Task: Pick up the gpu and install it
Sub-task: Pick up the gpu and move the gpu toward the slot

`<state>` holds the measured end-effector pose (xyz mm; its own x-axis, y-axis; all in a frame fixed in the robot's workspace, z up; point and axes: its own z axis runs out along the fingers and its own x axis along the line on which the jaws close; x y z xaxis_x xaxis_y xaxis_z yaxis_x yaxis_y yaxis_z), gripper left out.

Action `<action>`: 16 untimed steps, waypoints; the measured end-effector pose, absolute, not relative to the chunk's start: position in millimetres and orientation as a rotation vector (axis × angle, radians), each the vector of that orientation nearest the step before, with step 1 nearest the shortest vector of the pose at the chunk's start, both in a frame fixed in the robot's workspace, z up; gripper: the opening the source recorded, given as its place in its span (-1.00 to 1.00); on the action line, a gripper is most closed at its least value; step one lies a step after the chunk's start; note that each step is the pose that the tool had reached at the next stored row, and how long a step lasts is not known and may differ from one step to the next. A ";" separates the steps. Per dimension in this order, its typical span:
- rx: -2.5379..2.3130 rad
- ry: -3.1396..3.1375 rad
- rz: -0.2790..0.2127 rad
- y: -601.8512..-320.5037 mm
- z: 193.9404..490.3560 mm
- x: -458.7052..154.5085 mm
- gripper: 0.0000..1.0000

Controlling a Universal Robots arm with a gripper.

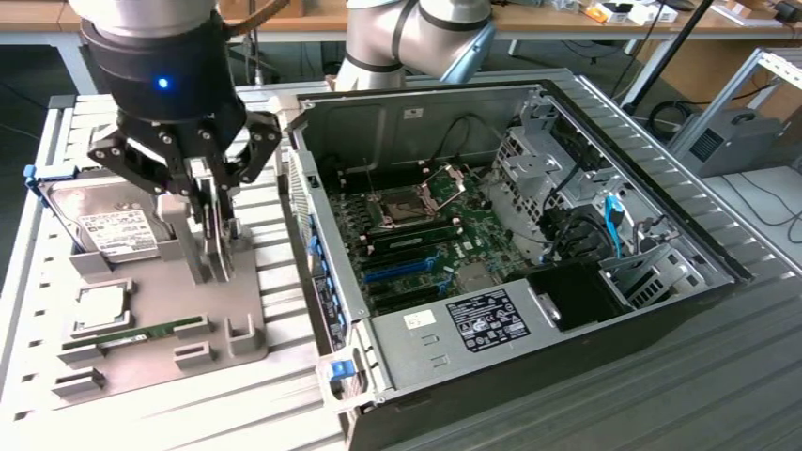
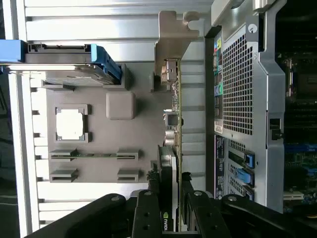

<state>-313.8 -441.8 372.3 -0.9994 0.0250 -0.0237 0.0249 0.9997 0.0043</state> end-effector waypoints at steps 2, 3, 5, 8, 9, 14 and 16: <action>0.039 3.118 0.005 -441.8 382.7 -313.8 -0.46; 0.039 3.118 0.005 -441.8 388.2 -313.8 -0.46; 0.039 3.118 0.005 -441.8 399.4 -313.8 -0.46; 0.039 3.118 0.005 -441.8 417.3 -313.8 -0.46; 0.039 3.118 0.005 -441.8 422.9 -313.8 -0.46; 0.039 3.118 0.005 -441.8 446.3 -313.9 -0.46; 0.039 3.117 0.005 -441.8 446.5 -313.9 -0.46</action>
